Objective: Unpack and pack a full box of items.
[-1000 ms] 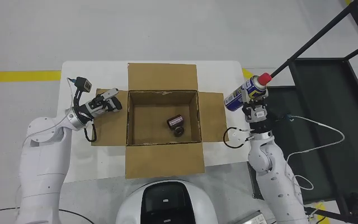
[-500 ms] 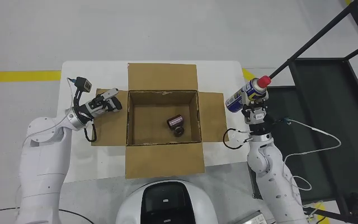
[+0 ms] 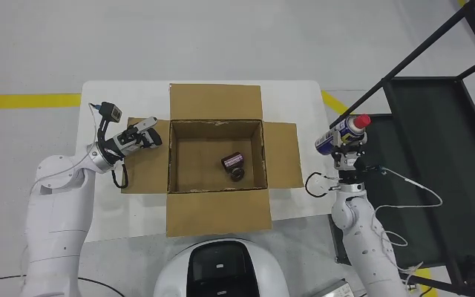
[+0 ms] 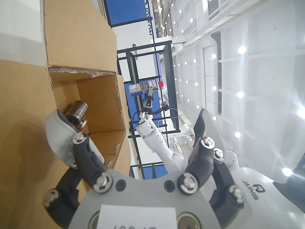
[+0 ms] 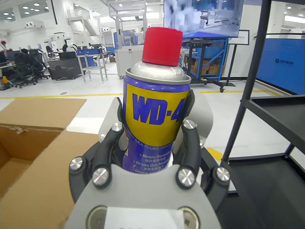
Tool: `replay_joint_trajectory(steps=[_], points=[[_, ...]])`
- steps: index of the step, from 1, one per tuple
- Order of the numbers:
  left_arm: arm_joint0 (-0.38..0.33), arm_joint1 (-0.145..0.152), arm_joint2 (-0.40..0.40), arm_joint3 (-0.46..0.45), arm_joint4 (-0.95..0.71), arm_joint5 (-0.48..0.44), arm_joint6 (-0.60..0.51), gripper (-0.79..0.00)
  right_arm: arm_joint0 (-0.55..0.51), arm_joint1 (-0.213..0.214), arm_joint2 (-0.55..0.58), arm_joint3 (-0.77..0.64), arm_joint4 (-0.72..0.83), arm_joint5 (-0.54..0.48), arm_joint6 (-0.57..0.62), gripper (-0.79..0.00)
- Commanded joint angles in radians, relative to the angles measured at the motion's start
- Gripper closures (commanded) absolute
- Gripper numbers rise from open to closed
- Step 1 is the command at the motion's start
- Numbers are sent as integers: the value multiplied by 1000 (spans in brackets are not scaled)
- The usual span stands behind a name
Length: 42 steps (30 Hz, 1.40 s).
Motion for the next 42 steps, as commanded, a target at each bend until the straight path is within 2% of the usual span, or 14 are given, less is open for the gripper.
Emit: replay_joint_trajectory(steps=[1, 4, 15, 29, 30, 31, 32, 33, 34, 37, 38, 39, 41, 42], points=[[0, 0, 0, 0, 0, 0, 0, -785, 43, -3, -17, 100, -28, 14, -50, 0], [0, 0, 0, 0, 0, 0, 0, -785, 107, -9, -50, 231, -62, 29, -117, 0], [0, 0, 0, 0, 0, 0, 0, -785, 328, -38, -149, 617, -102, 45, -208, 0], [0, 0, 0, 0, 0, 0, 0, -785, 466, -60, -200, 859, -114, 60, -270, 0], [0, 0, 0, 0, 0, 0, 0, -785, 467, -61, -201, 868, -111, 57, -275, -74], [0, 0, 0, 0, 0, 0, 0, -785, 468, -62, -202, 875, -108, 56, -279, -280], [0, 0, 0, 0, 0, 0, 0, -785, 468, -64, -203, 883, -100, 50, -281, -413], [0, 0, 0, 0, 0, 0, 0, -785, 469, -65, -203, 890, -95, 48, -281, -354], [0, 0, 0, 0, 0, 0, 0, -785, 469, -66, -204, 895, -92, 49, -283, -345], [0, 0, 0, 0, 0, 0, 0, -785, 466, -70, -207, 908, -80, 46, -292, -372], [0, 0, 0, 0, 0, 0, 0, -785, 464, -71, -208, 911, -77, 45, -295, -480], [0, 0, 0, 0, 0, 0, 0, -785, 462, -72, -209, 912, -75, 45, -300, -505], [0, 0, 0, 0, 0, 0, 0, -785, 455, -74, -213, 913, -72, 45, -311, -785], [0, 0, 0, 0, 0, 0, 0, -785, 451, -74, -214, 912, -72, 45, -318, -785]])
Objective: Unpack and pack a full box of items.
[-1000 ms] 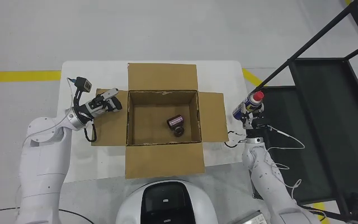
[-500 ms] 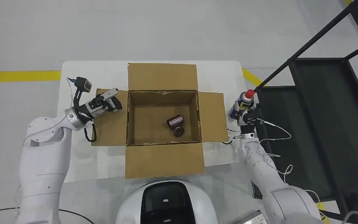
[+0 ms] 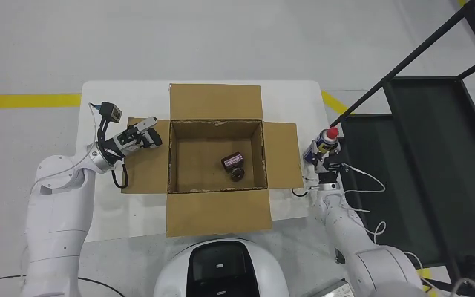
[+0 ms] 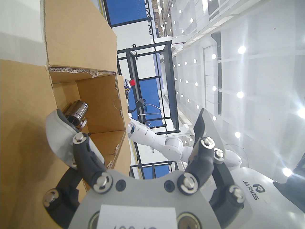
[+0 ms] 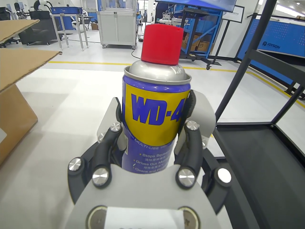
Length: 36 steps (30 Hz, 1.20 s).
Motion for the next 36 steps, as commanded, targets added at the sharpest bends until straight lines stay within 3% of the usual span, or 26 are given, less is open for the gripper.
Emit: replay_joint_trajectory(steps=[1, 12, 20, 29, 36], points=[[0, 0, 0, 0, 0, 0, 0, -785, -8, -1, -2, -3, 1, 2, -15, -785], [0, 0, 0, 0, 0, 0, 0, -785, -76, 11, 14, -89, 19, 9, -150, -785], [0, 0, 0, 0, 0, 0, 0, -785, -191, 36, 58, -353, 18, 24, -188, -785], [0, 0, 0, 0, 0, 0, 0, -785, -436, 66, 123, -918, -70, 41, -16, -785], [0, 0, 0, 0, 0, 0, 0, -785, -571, 91, 155, -1238, -209, -91, 230, -785]])
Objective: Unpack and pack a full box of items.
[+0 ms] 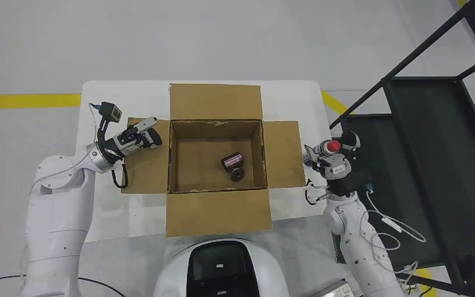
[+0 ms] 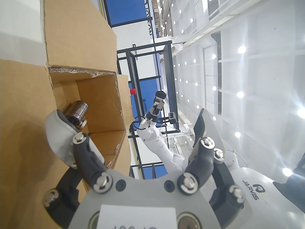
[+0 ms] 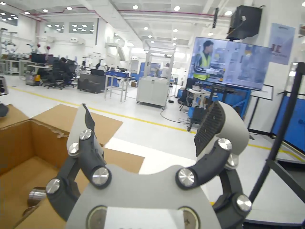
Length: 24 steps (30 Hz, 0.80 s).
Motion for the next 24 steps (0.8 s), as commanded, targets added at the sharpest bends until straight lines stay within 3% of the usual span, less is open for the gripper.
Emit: replay_joint_trajectory(steps=[1, 8, 15, 19, 24], points=[[0, 0, 0, 0, 0, 0, 0, -785, -19, 6, -6, -61, -56, -49, 73, -785], [0, 0, 0, 0, 0, 0, 0, -785, -49, 21, -52, -178, -143, -238, 280, -785], [0, 0, 0, 0, 0, 0, 0, -785, 11, 29, -126, -215, -204, -396, 485, -785], [0, 0, 0, 0, 0, 0, 0, -785, 42, 29, -144, -229, -130, -459, 590, -785], [0, 0, 0, 0, 0, 0, 0, -785, 46, 29, -143, -230, -115, -463, 596, -785]])
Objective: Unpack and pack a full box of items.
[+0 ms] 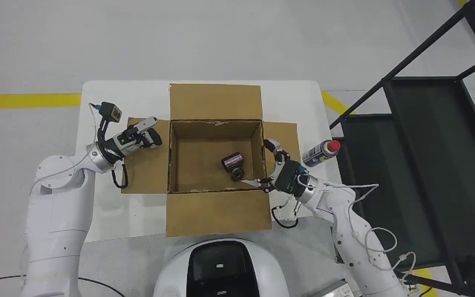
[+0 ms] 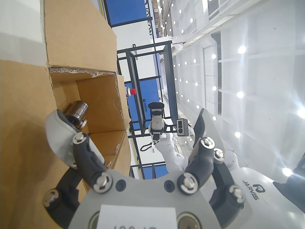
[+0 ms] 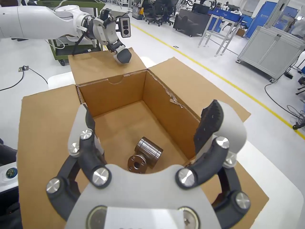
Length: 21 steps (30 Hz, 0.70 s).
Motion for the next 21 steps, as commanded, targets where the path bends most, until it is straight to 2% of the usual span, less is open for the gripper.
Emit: replay_joint_trajectory(steps=[1, 11, 14, 17, 21], points=[[0, 0, 0, 0, 0, 0, 0, -785, 0, 0, 0, 0, -2, 1, -1, -785], [0, 0, 0, 0, 0, 0, 0, -785, 2, 0, -5, -1, -2, 6, 15, -785], [0, 0, 0, 0, 0, 0, 0, -785, 51, -6, -64, -31, -2, 3, 177, -785], [0, 0, 0, 0, 0, 0, 0, -785, 139, -19, -133, -37, 92, 5, 403, -785], [0, 0, 0, 0, 0, 0, 0, -785, 244, -37, -225, 2, 210, 32, 639, -785]])
